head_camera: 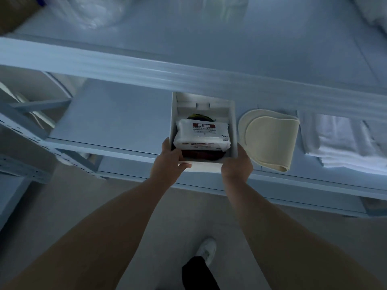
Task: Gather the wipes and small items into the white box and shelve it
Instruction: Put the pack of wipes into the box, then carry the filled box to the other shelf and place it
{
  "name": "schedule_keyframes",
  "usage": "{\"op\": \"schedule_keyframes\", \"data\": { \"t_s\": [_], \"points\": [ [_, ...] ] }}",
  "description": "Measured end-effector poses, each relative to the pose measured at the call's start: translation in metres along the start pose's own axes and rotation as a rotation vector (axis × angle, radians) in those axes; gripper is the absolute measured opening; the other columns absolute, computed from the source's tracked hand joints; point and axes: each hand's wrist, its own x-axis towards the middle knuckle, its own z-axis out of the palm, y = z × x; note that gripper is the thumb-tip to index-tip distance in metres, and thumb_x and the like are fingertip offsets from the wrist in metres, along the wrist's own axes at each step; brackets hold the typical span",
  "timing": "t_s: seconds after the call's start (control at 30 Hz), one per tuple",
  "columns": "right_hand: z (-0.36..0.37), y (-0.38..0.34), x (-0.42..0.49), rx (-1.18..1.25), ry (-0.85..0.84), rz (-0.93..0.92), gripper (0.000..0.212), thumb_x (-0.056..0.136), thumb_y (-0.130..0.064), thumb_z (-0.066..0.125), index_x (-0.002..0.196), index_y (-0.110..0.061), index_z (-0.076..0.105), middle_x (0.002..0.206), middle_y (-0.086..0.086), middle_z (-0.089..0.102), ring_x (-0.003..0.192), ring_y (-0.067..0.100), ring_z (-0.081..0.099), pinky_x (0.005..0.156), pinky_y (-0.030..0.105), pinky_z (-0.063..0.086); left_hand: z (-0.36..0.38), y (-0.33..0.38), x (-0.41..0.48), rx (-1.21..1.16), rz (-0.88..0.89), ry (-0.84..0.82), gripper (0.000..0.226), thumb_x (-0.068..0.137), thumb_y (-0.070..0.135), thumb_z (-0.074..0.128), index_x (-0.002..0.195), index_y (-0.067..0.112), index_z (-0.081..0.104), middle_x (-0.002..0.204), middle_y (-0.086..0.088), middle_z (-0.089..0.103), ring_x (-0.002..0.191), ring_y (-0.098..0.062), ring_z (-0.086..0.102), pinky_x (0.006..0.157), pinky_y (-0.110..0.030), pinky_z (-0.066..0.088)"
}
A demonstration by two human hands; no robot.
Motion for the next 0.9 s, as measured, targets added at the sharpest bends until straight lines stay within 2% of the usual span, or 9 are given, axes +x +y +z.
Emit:
{"op": "schedule_keyframes", "data": {
  "t_s": [0.13, 0.27, 0.37, 0.43, 0.5, 0.57, 0.63, 0.77, 0.9],
  "points": [
    [-0.001, -0.013, -0.052, -0.002, -0.038, -0.063, 0.052, 0.079, 0.007, 0.042, 0.105, -0.03, 0.069, 0.071, -0.015, 0.059, 0.074, 0.019, 0.06, 0.061, 0.026, 0.043, -0.034, -0.015, -0.045, -0.011, -0.046, 0.027, 0.04, 0.078, 0.032, 0.083, 0.071, 0.023, 0.045, 0.141, -0.003, 0.037, 0.075, -0.02, 0.055, 0.069, -0.03, 0.043],
    [-0.002, -0.022, -0.104, -0.018, -0.104, -0.168, 0.04, 0.083, 0.0, 0.045, 0.102, -0.025, 0.068, 0.074, -0.012, 0.061, 0.081, 0.021, 0.063, 0.054, 0.017, 0.035, -0.071, -0.028, -0.092, 0.007, -0.082, 0.075, 0.047, 0.079, 0.032, 0.082, 0.068, 0.033, 0.037, 0.138, 0.0, 0.036, 0.068, -0.013, 0.048, 0.066, -0.029, 0.04],
    [-0.002, -0.033, -0.142, -0.037, -0.169, -0.249, 0.04, 0.095, -0.016, 0.048, 0.13, -0.029, 0.06, 0.101, -0.005, 0.072, 0.1, 0.025, 0.066, 0.075, 0.024, 0.049, -0.101, -0.038, -0.124, 0.03, -0.118, 0.102, 0.047, 0.081, 0.035, 0.081, 0.067, 0.033, 0.036, 0.135, 0.002, 0.037, 0.069, -0.009, 0.049, 0.067, -0.03, 0.042],
    [0.0, -0.039, -0.164, -0.072, -0.213, -0.29, 0.054, 0.096, -0.028, 0.054, 0.149, -0.031, 0.042, 0.128, 0.0, 0.068, 0.114, 0.028, 0.063, 0.095, 0.035, 0.048, -0.12, -0.044, -0.14, 0.051, -0.131, 0.115, 0.047, 0.081, 0.035, 0.08, 0.069, 0.031, 0.035, 0.136, 0.003, 0.036, 0.076, -0.013, 0.051, 0.068, -0.03, 0.044],
    [0.001, -0.046, -0.186, -0.069, -0.257, -0.348, 0.07, 0.093, -0.032, 0.06, 0.156, -0.035, 0.028, 0.139, -0.002, 0.061, 0.12, 0.026, 0.061, 0.098, 0.036, 0.046, -0.139, -0.05, -0.155, 0.072, -0.138, 0.133, 0.047, 0.081, 0.034, 0.08, 0.069, 0.029, 0.035, 0.136, 0.003, 0.036, 0.074, -0.012, 0.05, 0.067, -0.03, 0.043],
    [0.003, -0.052, -0.202, -0.06, -0.317, -0.419, 0.072, 0.091, -0.029, 0.06, 0.155, -0.039, 0.027, 0.136, -0.008, 0.061, 0.116, 0.019, 0.06, 0.095, 0.032, 0.046, -0.155, -0.055, -0.169, 0.09, -0.161, 0.156, 0.044, 0.081, 0.034, 0.081, 0.069, 0.025, 0.039, 0.134, 0.005, 0.035, 0.071, -0.011, 0.05, 0.067, -0.029, 0.043],
    [0.005, -0.056, -0.211, -0.077, -0.376, -0.465, 0.061, 0.09, -0.027, 0.057, 0.148, -0.039, 0.041, 0.124, -0.011, 0.063, 0.111, 0.013, 0.06, 0.095, 0.031, 0.046, -0.168, -0.057, -0.181, 0.104, -0.196, 0.181, 0.039, 0.081, 0.034, 0.08, 0.071, 0.02, 0.046, 0.133, 0.006, 0.034, 0.073, -0.013, 0.052, 0.068, -0.03, 0.045],
    [0.005, -0.065, -0.224, -0.095, -0.43, -0.537, 0.024, 0.088, -0.037, 0.061, 0.11, -0.03, 0.07, 0.104, -0.003, 0.07, 0.101, 0.018, 0.064, 0.09, 0.034, 0.051, -0.187, -0.052, -0.202, 0.117, -0.268, 0.217, 0.035, 0.081, 0.035, 0.08, 0.074, 0.018, 0.05, 0.131, 0.004, 0.037, 0.081, -0.019, 0.057, 0.072, -0.036, 0.051],
    [-0.002, -0.072, -0.232, -0.048, -0.519, -0.612, 0.033, 0.079, -0.059, 0.068, 0.096, -0.03, 0.073, 0.095, -0.01, 0.068, 0.093, 0.01, 0.062, 0.083, 0.031, 0.051, -0.201, -0.041, -0.222, 0.139, -0.321, 0.271, 0.038, 0.08, 0.033, 0.08, 0.07, 0.022, 0.045, 0.132, 0.004, 0.038, 0.081, -0.019, 0.054, 0.071, -0.034, 0.048]
  ]
}}
